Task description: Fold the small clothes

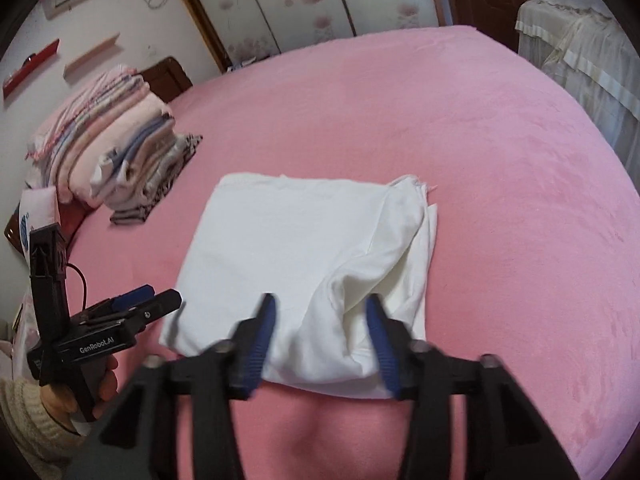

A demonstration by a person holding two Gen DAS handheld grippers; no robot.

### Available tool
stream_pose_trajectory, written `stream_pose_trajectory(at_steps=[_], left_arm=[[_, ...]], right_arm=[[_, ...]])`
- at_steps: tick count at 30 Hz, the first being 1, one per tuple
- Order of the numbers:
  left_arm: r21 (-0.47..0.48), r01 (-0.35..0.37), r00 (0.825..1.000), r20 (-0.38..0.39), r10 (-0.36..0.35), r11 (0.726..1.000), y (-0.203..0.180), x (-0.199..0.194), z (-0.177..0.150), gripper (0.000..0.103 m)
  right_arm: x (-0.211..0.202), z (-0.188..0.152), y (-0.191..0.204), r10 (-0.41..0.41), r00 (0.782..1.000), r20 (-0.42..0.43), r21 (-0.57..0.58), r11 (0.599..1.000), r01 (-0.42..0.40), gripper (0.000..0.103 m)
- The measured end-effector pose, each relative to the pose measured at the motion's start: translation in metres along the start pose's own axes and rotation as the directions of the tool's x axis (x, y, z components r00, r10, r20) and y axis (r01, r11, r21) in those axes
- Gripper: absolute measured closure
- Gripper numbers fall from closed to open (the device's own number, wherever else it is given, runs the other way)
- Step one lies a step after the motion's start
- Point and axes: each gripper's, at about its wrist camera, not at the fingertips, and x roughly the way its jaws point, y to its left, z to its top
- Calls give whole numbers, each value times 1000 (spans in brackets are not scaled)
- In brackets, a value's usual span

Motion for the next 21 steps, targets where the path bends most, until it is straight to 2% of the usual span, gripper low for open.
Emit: stream_pose_trajectory(at_steps=[4,9,12,18,21], left_arm=[[40,4,1000,-2,-4,999,-5,4,-6,15],[52,28,999,-39,-26,998,-4,16,-12,13],[45,40,998,-45,-38,998,0,18,-13,11],[44,57,997,-63,-54,997,6,25,-12,8],[63,47,997,-70,-43,997,5,23,-7,8]], right_arm=[[3,-13,-16,-47,999,-23,50,998,48,95],[21,-43,-36,-33,998,-53,149,988,41,94],[22,-48,-39,-21,999,-34,185,982,27,94],[20,-51,-28,-88,996,-27,120,989,90,95],[19,-41,-15,-118,993,-28,85,989,120,94]])
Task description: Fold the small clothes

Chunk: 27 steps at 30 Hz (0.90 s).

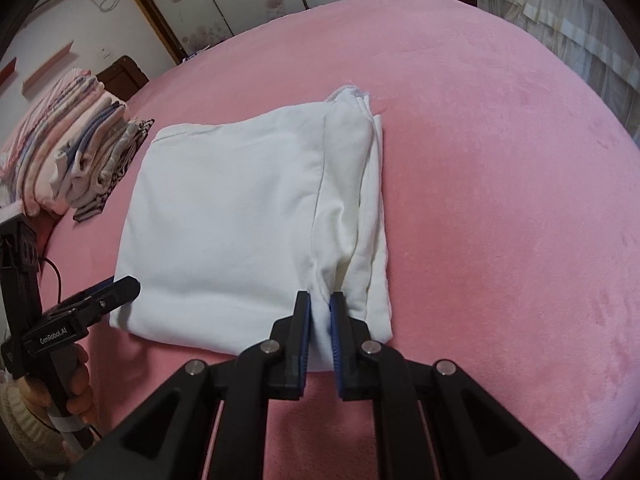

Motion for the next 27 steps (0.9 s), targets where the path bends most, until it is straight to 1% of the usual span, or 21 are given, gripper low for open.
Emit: stream_pose_trajectory(at_steps=[2,3,4,7,9,12,15,18,20,21,22,23,24,26,27], left_arm=[[28,-15,1000,2,15,999,-3,-7,3,9],[40,-25,1000,12,25,999,-3,-11,6,9],[47,-35,999,31,34,998,-4,-16,7,9],[57,-30,995,97,25,998,-9,-29,16,9],[63,-34,994,107,28,997,-12,-26,25,9],[46,-51,993,112,46,998,-12,-14,39,9],[12,-48,995,91,47,999,-6,0,51,9],[-35,-46,996,69,49,998,3,16,62,9],[-59,-35,998,55,39,998,9,25,68,9],[-67,-31,998,48,35,997,12,29,70,9],[-76,-21,999,42,25,997,15,34,74,9],[-84,-15,999,41,18,996,16,36,75,9],[-92,-8,999,41,12,996,18,39,78,9],[-101,0,999,35,3,995,23,46,85,9],[-102,5,1000,28,-2,995,24,49,87,9]], right_arm=[[-6,5,8,-44,999,5,-39,998,44,85],[-11,7,13,-69,997,18,-61,996,70,83],[-16,9,18,-77,996,34,-79,994,79,81],[-27,19,30,-56,994,96,-113,991,66,81],[-28,27,38,-36,992,120,-137,989,53,81],[-10,46,52,2,995,95,-160,987,13,81],[17,63,59,29,998,56,-173,985,-19,81],[44,70,57,-23,999,22,-215,976,27,81],[53,75,43,-32,999,17,-204,978,34,81],[54,78,33,-32,999,23,-186,982,36,81],[54,82,23,-50,998,31,-165,985,55,88],[53,86,13,-59,998,36,-145,987,64,97],[52,88,2,-50,998,35,-123,991,54,101],[51,91,-15,-65,997,35,-94,993,68,103],[50,91,-21,-51,998,31,-83,995,54,103]])
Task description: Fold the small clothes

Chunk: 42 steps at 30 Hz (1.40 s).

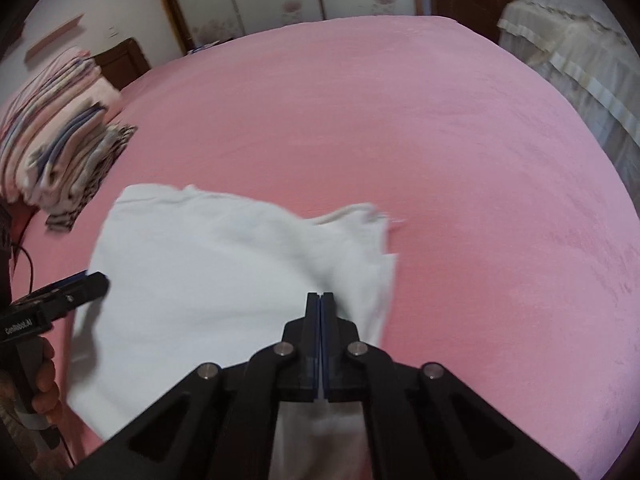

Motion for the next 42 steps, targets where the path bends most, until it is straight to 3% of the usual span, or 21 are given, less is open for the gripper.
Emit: stream_pose_trajectory(at_steps=[5,8,10,11,13,21,24,26,36,42], left_arm=[[1,30,999,-41,-30,1000,4,7,6,9],[43,32,998,-64,-29,999,5,4,8,9],[82,19,998,-67,-13,996,3,-2,9,9],[99,13,998,-67,-6,995,2,-5,8,9],[137,0,998,-65,9,991,-4,-14,8,9],[267,-51,992,-94,78,962,-21,-37,-2,9],[296,-29,989,-131,70,955,-19,-43,-11,9],[289,-14,987,-150,60,957,-20,-44,-16,9],[120,102,969,-238,-71,987,-2,-21,-28,7],[10,181,959,-224,-174,983,9,-6,-29,7]], right_arm=[[-8,-2,-3,22,1000,-9,20,1000,-22,103],[-19,-2,-1,44,999,-15,23,999,-43,97],[-25,-5,-2,40,999,-33,11,999,-40,85],[-28,-7,0,29,999,-39,5,1000,-29,74],[-34,-9,2,17,999,-42,-10,1000,-18,64],[-63,-29,0,92,995,-50,50,995,-89,49],[-66,-38,-1,124,990,-61,90,989,-118,34],[-65,-42,-1,153,986,-69,113,983,-144,28],[-34,-53,-21,237,962,-134,244,949,-200,26],[-10,-54,-27,361,925,-120,331,893,-306,26]])
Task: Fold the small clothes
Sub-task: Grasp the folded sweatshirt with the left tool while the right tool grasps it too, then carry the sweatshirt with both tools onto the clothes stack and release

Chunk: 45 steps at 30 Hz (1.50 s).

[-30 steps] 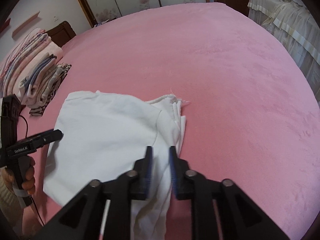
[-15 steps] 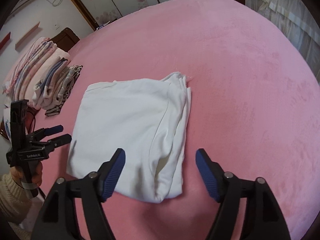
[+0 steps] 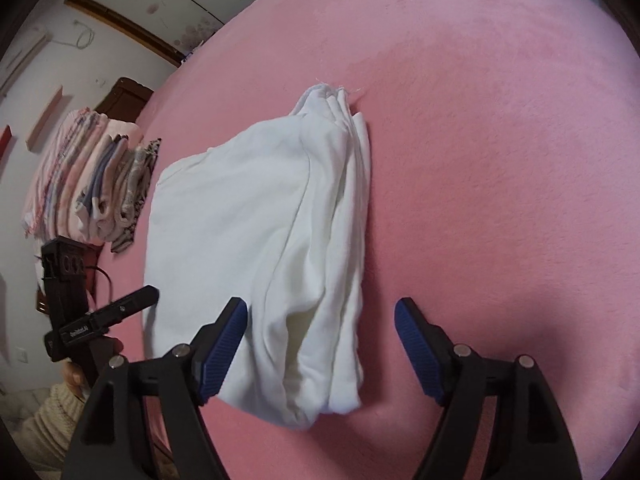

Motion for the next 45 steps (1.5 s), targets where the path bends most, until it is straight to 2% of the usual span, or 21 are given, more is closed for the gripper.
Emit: stream_pose_trajectory(at_steps=[4,10,11,12,13,15,17,19,21,24,26,30,32,34,36,37,38,39,45], left_arm=[[-35,56,998,17,-56,998,6,8,2,7],[-27,88,996,35,-87,996,2,17,0,7],[-26,94,995,36,-93,995,1,17,0,9],[-22,101,994,35,-101,995,-3,20,0,18],[-16,111,994,27,-111,994,-11,24,1,22],[9,71,997,28,-72,997,-20,25,2,23],[20,50,998,30,-51,999,-24,25,2,26],[10,48,999,26,-48,999,-27,24,3,34],[5,38,999,22,-39,999,-28,24,6,44],[3,25,1000,7,-25,1000,-28,24,8,45],[-20,37,999,-18,-37,999,-24,25,11,41],[-69,86,995,-39,-89,994,-15,33,8,31],[-67,96,995,-31,-99,993,-15,37,5,30],[-71,84,996,-16,-86,994,-18,38,4,35],[-51,53,999,6,-53,997,-25,37,2,56],[-31,32,999,22,-31,999,-31,34,0,62],[-4,7,999,37,-7,1000,-38,31,-1,72],[24,-23,998,52,21,999,-44,26,-1,76],[151,-174,977,152,151,973,-85,-9,-14,80]], right_arm=[[14,10,-2,132,991,-11,31,991,-132,26],[32,24,4,143,989,-27,-10,990,-143,25],[33,25,7,131,991,-28,-25,991,-132,28],[33,25,9,114,993,-29,-42,992,-115,30],[34,24,12,94,995,-28,-61,994,-95,36],[32,23,12,61,998,-21,-78,995,-63,52],[25,22,5,75,997,-10,-69,995,-76,68],[23,20,3,75,997,-10,-70,995,-76,73],[22,19,6,56,998,-7,-88,994,-56,74],[26,21,9,29,999,-24,-95,995,-32,74],[28,23,3,43,998,-36,-67,997,-45,68],[32,26,-5,81,996,-47,-29,996,-83,67],[33,26,-6,95,994,-45,-25,995,-96,67],[35,26,-5,99,994,-39,-28,995,-100,67],[33,23,2,71,997,-21,-66,995,-72,70],[32,21,7,52,999,-10,-89,995,-52,74],[30,20,14,31,1000,2,-114,993,-30,77],[27,17,21,6,1000,18,-140,990,-3,79],[5,-1,54,-91,992,90,-194,975,107,84]])
